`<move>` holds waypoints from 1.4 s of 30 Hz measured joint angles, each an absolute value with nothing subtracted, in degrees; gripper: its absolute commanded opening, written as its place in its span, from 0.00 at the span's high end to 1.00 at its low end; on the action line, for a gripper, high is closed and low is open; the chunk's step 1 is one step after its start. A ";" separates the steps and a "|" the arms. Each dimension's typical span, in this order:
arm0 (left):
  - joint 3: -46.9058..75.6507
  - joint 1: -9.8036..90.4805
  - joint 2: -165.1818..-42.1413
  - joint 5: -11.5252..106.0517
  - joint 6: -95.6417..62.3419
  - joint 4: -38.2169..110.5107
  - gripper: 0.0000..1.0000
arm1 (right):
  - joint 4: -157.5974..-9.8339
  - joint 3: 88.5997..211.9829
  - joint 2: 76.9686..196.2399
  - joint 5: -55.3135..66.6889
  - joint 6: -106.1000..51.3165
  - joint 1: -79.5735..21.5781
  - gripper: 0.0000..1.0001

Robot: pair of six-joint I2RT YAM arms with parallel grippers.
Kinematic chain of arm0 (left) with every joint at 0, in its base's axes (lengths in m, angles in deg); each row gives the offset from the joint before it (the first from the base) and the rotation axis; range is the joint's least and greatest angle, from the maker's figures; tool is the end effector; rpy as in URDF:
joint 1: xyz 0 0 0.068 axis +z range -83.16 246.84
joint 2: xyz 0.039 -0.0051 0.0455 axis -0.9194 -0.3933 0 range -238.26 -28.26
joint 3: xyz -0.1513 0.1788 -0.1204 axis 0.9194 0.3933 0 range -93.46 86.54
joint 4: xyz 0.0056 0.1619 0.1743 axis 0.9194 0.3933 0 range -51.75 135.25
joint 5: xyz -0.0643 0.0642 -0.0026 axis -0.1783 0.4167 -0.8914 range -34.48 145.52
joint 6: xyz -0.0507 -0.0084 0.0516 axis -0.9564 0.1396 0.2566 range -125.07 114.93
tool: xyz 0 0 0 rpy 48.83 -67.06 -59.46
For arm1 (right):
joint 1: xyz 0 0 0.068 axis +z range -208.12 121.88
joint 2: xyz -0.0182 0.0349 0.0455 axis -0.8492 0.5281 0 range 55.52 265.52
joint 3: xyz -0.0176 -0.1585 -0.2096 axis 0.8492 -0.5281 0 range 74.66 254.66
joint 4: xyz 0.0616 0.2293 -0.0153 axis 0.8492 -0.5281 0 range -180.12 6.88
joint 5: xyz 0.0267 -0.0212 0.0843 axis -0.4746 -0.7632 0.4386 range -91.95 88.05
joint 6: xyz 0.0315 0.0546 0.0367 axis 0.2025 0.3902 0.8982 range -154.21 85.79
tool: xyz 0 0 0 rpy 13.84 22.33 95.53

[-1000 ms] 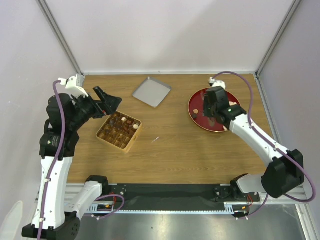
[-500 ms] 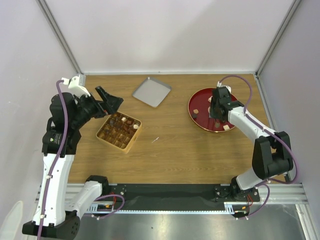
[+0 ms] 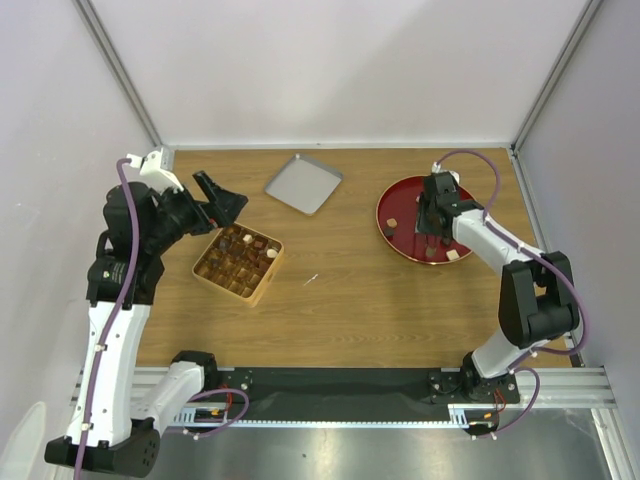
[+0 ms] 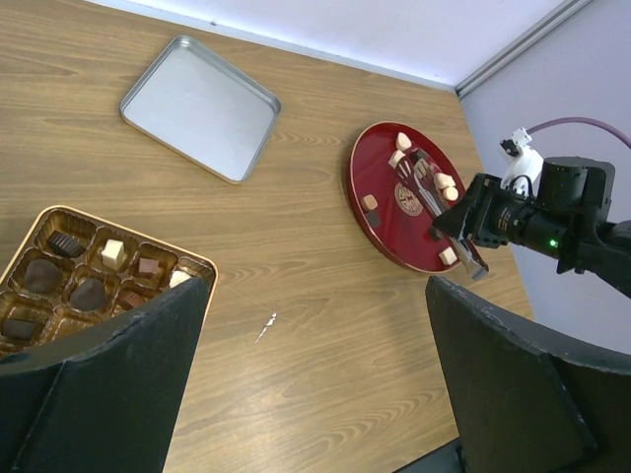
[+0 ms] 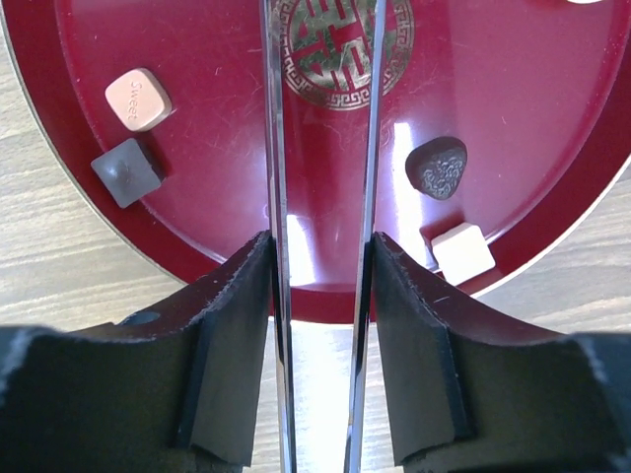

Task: Pack the chocolate

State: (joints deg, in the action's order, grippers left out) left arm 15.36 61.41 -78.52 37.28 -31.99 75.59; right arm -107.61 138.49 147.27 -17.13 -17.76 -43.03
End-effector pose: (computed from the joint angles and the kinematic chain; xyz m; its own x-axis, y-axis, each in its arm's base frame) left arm 0.1649 -0.0347 0.4064 -0.4270 -0.3913 -0.8152 0.2193 0.8298 -0.5132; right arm 0.3236 0.0709 0.2127 -0.7612 0.0778 -0.6438 0.1235 0.9920 -0.0262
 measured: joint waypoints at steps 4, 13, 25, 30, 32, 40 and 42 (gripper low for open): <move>15.34 61.41 -78.84 37.28 -31.97 75.62 0.00 | -107.59 139.30 148.27 -17.11 -17.76 -43.27 0.51; 15.28 61.41 -78.95 37.31 -31.97 75.64 0.00 | -107.44 140.59 149.54 -16.89 -17.80 -43.80 0.59; 15.28 61.41 -78.95 37.33 -31.99 75.59 0.00 | -109.60 139.85 146.31 -13.33 -17.74 -44.15 0.63; 15.30 61.41 -78.95 37.35 -32.01 75.57 0.00 | -111.52 138.12 141.02 -10.36 -17.65 -44.15 0.63; 15.30 61.41 -78.95 37.33 -32.03 75.37 0.00 | -112.24 137.31 139.05 -9.33 -17.45 -44.15 0.63; 15.30 61.41 -79.21 37.59 -32.03 74.22 0.00 | -112.94 135.10 134.28 -5.18 -17.04 -41.98 0.62; 15.23 61.41 -79.87 37.83 -32.01 74.28 0.00 | -112.75 135.12 133.37 -4.65 -16.29 -38.92 0.63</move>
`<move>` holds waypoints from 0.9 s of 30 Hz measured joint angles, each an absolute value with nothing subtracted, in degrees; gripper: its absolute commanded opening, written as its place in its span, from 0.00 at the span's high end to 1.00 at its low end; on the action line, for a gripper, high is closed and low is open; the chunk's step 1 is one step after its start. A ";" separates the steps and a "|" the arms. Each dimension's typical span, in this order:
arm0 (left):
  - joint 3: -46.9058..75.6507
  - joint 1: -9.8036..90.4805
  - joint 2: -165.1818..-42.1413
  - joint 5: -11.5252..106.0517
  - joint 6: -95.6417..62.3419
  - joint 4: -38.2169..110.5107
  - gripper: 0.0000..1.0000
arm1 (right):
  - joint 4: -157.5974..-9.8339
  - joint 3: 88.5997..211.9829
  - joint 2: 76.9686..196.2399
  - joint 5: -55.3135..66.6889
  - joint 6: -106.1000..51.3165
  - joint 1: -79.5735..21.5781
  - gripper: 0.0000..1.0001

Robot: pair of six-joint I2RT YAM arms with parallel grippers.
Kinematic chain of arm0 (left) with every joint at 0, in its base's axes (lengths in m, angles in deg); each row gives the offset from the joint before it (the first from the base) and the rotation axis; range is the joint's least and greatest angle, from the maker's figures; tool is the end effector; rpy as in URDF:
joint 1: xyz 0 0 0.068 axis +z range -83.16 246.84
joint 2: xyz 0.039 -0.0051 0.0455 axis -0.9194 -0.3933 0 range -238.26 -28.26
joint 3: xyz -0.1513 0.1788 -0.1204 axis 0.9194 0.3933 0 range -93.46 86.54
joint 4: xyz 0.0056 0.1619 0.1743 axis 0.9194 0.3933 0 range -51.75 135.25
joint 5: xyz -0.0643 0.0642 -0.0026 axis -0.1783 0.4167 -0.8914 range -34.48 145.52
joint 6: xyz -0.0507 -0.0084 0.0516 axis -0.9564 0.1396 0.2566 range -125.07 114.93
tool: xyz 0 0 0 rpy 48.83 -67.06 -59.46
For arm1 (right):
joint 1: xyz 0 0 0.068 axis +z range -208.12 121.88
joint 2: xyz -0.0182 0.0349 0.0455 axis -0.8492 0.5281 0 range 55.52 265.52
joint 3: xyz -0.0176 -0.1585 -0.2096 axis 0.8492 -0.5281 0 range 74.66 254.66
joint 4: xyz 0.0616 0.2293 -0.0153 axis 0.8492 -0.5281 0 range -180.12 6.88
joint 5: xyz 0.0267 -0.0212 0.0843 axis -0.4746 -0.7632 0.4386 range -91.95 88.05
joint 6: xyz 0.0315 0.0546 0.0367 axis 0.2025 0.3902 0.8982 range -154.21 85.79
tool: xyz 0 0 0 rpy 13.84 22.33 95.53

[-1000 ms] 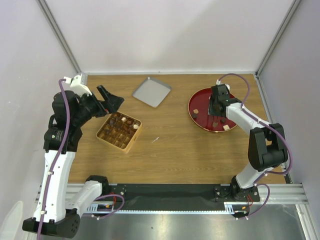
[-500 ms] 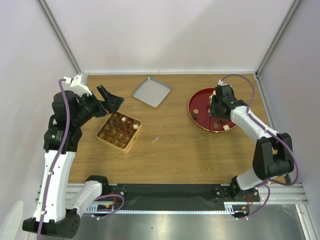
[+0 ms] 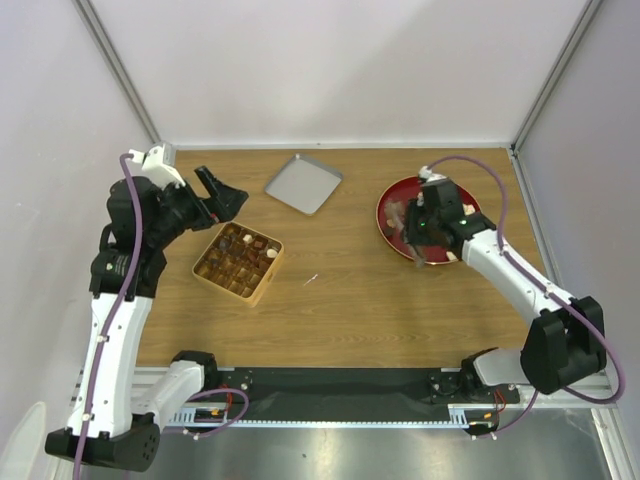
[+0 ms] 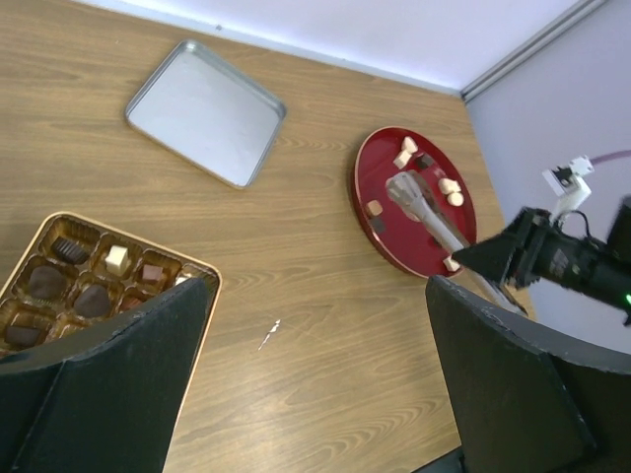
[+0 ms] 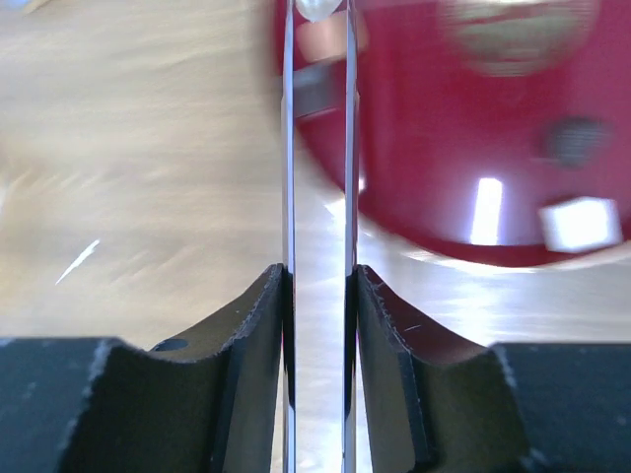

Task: Pack the chocolate

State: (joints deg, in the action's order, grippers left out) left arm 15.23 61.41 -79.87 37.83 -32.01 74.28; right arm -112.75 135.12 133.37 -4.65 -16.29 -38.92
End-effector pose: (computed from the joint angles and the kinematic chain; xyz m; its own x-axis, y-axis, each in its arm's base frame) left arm 0.1726 -0.0349 0.4064 -0.4220 -0.3934 -0.8168 0.2124 0.8330 -0.5110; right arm 0.2709 0.0914 0.2552 -0.7491 0.0646 -0.6593 -0.0712 0.9816 0.1770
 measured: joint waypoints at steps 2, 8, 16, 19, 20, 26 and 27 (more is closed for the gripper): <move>14.67 61.41 -80.90 38.40 -31.97 74.78 0.00 | -112.38 135.39 132.82 -3.41 -15.31 -34.31 0.63; 12.00 61.41 -82.03 40.45 -31.99 75.72 0.00 | -108.40 140.98 136.78 -2.90 -11.92 -15.69 0.63; 8.61 61.41 -80.92 41.92 -31.99 76.23 0.00 | -99.04 150.58 150.00 -2.90 -10.26 0.64 0.63; 8.20 61.41 -80.35 42.09 -31.99 76.58 0.00 | -97.14 153.97 154.72 -2.99 -10.83 3.87 0.62; 8.20 61.41 -80.18 42.14 -31.99 76.60 0.00 | -96.88 155.17 156.23 -2.99 -11.11 4.75 0.62; 8.20 61.41 -79.46 42.12 -31.99 76.80 0.00 | -96.03 159.28 161.58 -2.77 -11.88 6.43 0.62; 8.20 61.41 -79.35 42.09 -31.99 76.80 0.00 | -96.03 159.45 161.91 -2.77 -11.90 6.45 0.62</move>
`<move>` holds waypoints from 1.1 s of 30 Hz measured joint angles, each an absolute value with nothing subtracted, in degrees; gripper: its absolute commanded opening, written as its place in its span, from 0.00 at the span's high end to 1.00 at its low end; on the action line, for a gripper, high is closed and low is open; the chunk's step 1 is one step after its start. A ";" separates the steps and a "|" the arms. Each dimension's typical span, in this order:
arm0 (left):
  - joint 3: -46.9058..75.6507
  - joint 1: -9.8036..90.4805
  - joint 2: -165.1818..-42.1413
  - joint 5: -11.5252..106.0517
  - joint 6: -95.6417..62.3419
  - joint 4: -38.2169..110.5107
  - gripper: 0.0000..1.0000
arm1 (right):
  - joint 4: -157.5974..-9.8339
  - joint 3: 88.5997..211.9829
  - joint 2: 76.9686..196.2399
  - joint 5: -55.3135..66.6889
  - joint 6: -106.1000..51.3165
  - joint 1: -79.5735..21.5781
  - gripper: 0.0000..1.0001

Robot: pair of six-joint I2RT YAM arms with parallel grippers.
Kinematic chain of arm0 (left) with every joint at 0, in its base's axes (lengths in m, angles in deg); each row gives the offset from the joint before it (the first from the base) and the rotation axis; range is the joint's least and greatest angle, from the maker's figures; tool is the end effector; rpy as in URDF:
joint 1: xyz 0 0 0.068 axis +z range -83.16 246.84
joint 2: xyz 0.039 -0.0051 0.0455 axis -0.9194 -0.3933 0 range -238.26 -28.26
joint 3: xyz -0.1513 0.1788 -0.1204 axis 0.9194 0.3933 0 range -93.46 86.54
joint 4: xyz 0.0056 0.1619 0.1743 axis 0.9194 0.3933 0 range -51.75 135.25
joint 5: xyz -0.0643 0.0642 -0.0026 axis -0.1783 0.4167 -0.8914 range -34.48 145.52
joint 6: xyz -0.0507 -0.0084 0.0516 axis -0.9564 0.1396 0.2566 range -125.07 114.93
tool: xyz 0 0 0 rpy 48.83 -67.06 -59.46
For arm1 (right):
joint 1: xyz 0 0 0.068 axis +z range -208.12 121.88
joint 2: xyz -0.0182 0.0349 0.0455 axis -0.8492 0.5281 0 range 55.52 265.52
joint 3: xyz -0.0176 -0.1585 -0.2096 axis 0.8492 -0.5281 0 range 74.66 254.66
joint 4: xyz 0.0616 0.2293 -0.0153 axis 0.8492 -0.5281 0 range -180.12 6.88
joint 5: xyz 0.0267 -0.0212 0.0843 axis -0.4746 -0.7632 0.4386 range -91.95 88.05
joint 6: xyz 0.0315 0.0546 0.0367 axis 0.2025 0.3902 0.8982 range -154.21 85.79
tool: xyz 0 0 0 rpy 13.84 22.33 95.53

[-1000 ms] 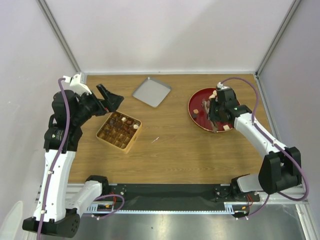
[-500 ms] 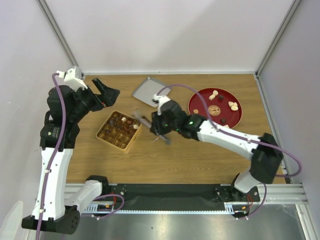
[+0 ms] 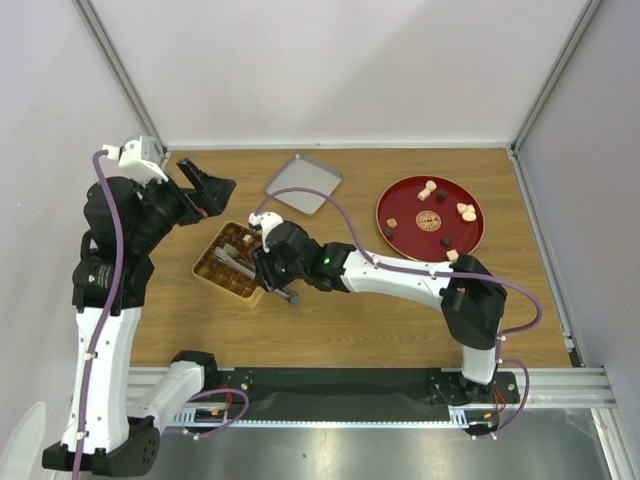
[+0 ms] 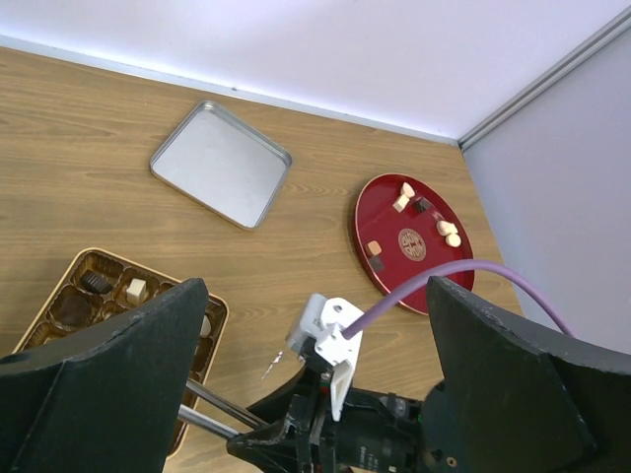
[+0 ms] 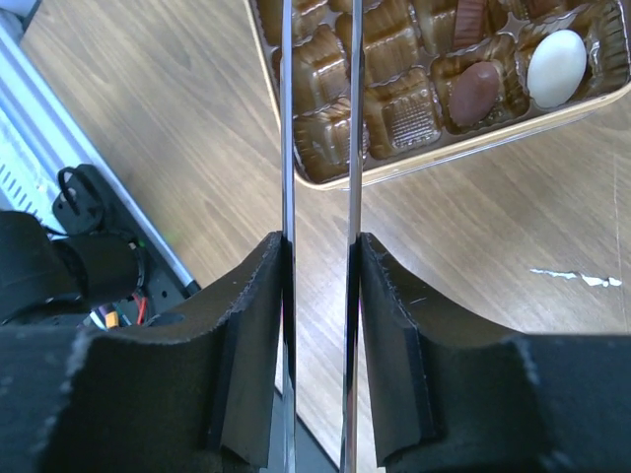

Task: Pack the chocolate

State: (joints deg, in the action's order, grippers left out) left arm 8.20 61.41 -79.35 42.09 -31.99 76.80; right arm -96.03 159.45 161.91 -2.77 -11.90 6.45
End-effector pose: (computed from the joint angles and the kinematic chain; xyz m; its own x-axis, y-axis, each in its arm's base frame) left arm 0.1565 -0.0290 0.4393 -0.3183 -0.4120 -0.8537 0.1960 0.8525 -0.4845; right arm 0.1850 0.3872 0.2560 -0.5659 -0.3063 -0.7655 -0.7384 0.6012 0.3054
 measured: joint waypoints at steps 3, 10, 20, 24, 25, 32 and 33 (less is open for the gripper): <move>8.20 61.41 -79.24 42.09 -31.99 76.82 0.00 | -96.00 159.60 162.70 -3.17 -12.03 6.58 0.61; 8.24 61.41 -79.19 42.09 -31.99 76.80 0.00 | -96.07 159.95 164.93 -3.19 -12.43 7.09 0.59; 8.98 61.41 -79.21 42.12 -31.99 76.75 0.00 | -96.27 159.98 165.26 -3.63 -13.02 7.15 0.52; 8.98 61.41 -79.21 42.12 -32.01 76.75 0.00 | -96.49 160.22 165.26 -4.13 -13.56 7.17 0.53; 8.98 61.41 -79.24 42.12 -32.01 76.75 0.00 | -96.60 160.39 165.26 -4.41 -13.76 7.15 0.53; 8.98 61.41 -79.24 42.09 -32.03 76.77 0.00 | -98.43 159.91 160.75 -5.94 -14.76 5.38 0.54; 8.96 61.41 -79.21 42.07 -32.05 76.77 0.00 | -98.89 159.36 159.01 -6.27 -14.81 4.70 0.54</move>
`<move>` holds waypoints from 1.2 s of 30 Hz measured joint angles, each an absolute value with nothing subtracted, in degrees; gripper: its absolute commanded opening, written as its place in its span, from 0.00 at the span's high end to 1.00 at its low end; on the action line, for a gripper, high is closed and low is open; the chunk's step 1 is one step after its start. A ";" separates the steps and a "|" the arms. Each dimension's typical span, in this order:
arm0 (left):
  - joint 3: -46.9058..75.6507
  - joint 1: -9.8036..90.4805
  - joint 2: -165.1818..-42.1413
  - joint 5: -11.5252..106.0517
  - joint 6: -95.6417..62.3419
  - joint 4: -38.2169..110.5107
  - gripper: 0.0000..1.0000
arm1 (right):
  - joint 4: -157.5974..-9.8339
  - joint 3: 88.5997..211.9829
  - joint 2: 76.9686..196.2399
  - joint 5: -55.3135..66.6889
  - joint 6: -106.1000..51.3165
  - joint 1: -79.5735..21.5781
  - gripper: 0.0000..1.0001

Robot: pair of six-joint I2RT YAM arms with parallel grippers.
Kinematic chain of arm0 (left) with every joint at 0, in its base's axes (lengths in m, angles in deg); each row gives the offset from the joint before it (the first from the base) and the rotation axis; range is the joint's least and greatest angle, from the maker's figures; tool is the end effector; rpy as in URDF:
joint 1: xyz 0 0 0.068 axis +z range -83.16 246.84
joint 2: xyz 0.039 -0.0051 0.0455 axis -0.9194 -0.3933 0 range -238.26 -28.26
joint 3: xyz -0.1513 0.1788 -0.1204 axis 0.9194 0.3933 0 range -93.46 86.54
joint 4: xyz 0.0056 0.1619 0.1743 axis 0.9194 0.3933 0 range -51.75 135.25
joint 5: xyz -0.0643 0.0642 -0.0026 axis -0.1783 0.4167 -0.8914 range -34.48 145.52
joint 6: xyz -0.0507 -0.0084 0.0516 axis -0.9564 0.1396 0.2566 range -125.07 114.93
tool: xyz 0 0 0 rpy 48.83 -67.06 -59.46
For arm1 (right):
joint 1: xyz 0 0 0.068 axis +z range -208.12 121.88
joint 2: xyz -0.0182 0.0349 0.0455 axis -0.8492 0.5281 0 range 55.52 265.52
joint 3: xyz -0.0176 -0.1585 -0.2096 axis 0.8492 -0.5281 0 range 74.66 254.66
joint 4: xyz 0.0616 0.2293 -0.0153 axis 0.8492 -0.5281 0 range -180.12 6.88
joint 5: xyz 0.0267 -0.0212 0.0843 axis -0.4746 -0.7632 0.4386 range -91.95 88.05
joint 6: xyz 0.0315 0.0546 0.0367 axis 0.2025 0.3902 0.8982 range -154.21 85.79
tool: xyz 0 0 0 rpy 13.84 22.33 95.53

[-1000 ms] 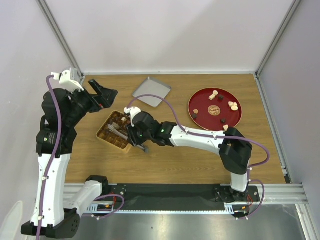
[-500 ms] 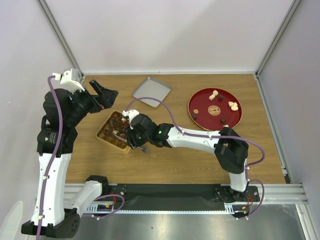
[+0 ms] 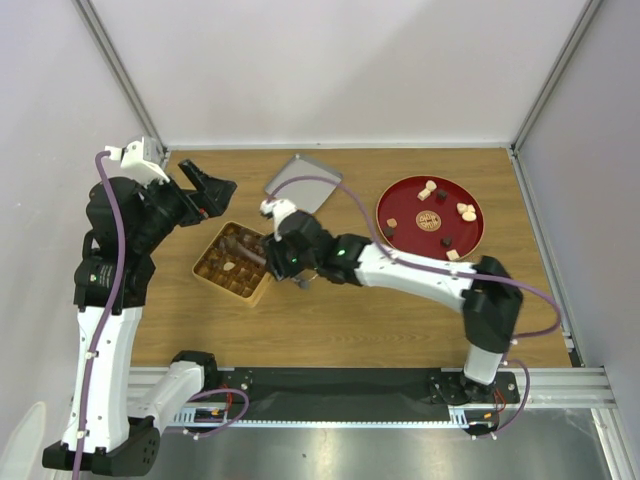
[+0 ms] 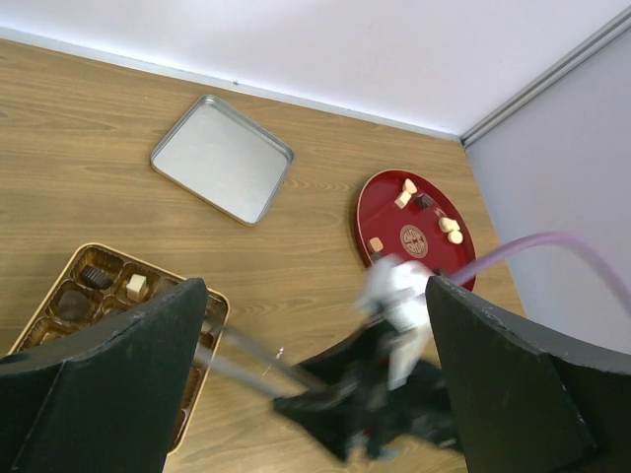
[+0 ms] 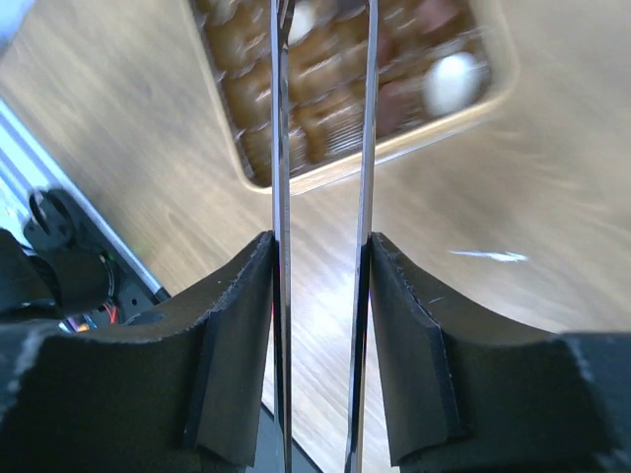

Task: Pack the chocolate

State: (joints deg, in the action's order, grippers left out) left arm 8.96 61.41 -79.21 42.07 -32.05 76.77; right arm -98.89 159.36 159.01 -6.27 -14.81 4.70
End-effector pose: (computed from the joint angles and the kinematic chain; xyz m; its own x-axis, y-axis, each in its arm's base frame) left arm 0.1574 -0.0291 0.4357 -0.3274 -0.4121 -0.8503 0.1910 0.8525 -0.4866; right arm 0.1946 0.3693 0.2705 -0.5296 -0.3063 -0.7910 -0.7239 0.6492 0.2333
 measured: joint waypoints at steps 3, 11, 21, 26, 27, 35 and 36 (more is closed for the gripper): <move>8.98 61.41 -79.24 42.05 -32.05 76.80 0.00 | -99.98 157.03 152.80 -7.67 -14.79 1.88 0.54; 11.50 61.41 -78.82 41.74 -32.12 75.96 0.00 | -107.02 145.99 135.88 -12.91 -14.94 -14.38 0.55; 17.77 61.41 -79.74 41.15 -32.64 75.16 0.00 | -113.47 137.20 133.76 -16.74 -16.95 -33.85 0.56; 17.77 61.41 -79.87 41.09 -32.62 74.06 0.00 | -112.73 137.14 137.15 -18.23 -15.79 -37.81 0.54; 17.77 61.41 -79.98 41.02 -32.60 73.91 0.00 | -112.46 137.16 138.66 -18.34 -15.60 -38.42 0.54; 17.75 61.41 -80.37 40.87 -32.45 73.93 0.00 | -111.06 139.39 147.66 -19.49 -13.50 -39.95 0.54; 17.73 61.41 -80.37 40.89 -32.42 73.91 0.00 | -110.76 139.63 148.01 -19.54 -13.21 -39.99 0.54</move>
